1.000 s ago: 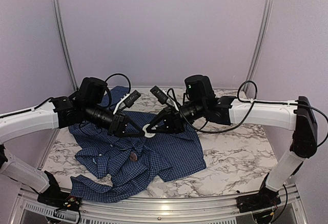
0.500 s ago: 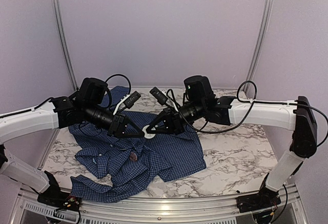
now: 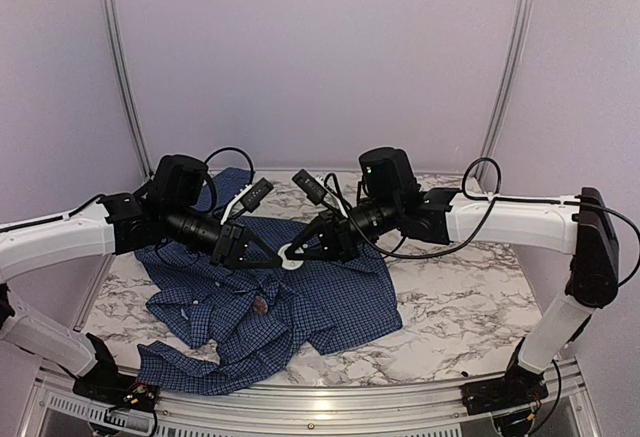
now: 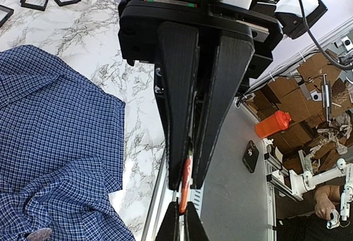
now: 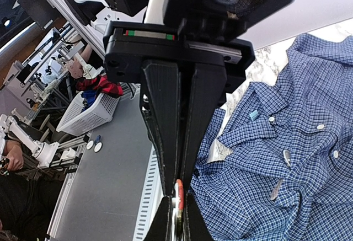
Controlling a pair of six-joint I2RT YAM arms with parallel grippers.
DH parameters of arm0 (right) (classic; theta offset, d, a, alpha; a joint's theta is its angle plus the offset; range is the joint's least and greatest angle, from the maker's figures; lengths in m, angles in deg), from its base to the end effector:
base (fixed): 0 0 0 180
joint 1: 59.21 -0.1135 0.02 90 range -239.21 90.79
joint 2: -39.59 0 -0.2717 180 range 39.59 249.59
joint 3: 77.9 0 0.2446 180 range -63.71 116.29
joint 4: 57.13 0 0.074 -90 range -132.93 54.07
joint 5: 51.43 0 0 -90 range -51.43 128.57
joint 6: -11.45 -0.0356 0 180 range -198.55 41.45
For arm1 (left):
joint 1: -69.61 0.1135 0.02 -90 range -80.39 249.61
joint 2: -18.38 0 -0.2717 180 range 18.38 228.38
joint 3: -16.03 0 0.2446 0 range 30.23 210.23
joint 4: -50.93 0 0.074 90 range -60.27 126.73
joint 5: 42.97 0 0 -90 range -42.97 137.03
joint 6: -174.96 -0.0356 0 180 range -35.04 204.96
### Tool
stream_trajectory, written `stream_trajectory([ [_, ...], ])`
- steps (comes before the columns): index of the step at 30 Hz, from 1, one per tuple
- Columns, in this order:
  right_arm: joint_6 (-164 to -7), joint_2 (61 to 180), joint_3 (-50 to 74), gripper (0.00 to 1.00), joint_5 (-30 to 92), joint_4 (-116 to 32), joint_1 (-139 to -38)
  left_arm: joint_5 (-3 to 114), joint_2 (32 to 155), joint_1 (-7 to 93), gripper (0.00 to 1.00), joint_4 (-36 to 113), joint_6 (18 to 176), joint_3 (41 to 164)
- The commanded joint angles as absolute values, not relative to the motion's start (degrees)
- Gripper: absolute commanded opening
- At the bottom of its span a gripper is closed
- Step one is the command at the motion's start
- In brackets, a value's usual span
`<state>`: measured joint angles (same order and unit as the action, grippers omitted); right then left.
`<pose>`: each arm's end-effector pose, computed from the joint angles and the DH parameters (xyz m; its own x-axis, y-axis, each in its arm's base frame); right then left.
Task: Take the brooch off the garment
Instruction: Close the brooch securely.
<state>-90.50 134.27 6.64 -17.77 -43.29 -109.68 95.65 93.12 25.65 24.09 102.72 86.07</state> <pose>0.2117 0.3031 0.3031 -0.4418 -0.3551 -0.8238 -0.8382 -0.1638 0.5201 0.1797 -0.2104 0.3046 -0.6390 0.3361 -0.6919 0.7605 0.1412 -0.6338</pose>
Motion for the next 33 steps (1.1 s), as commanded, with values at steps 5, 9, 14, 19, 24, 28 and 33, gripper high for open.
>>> stream_trajectory([
  [5,-90.1,135.2,6.9,0.05,-15.7,-45.0,-111.1,95.0,91.3,25.6,0.0,31.7,106.6,84.9],
  [9,-90.4,135.1,6.7,0.06,-14.4,-45.6,-111.5,94.9,91.2,25.6,0.0,33.0,107.7,84.6],
  [14,-90.9,135.1,6.6,0.06,-13.7,-46.2,-111.7,94.2,91.1,25.6,0.0,33.4,108.3,84.3],
  [19,-92.0,135.2,6.1,0.06,-13.0,-47.9,-112.2,93.1,90.8,25.6,0.0,34.5,109.3,83.8],
  [24,-93.1,135.3,5.9,0.07,-12.0,-49.2,-112.5,91.8,90.5,25.6,0.0,35.5,110.3,83.3],
  [28,-93.9,135.1,5.5,0.08,-11.0,-50.2,-112.5,90.7,90.3,25.6,0.0,36.1,111.2,82.7],
  [33,-94.5,134.8,5.0,0.08,-10.0,-51.2,-112.6,90.1,90.2,25.6,0.0,37.8,111.9,82.1],
])
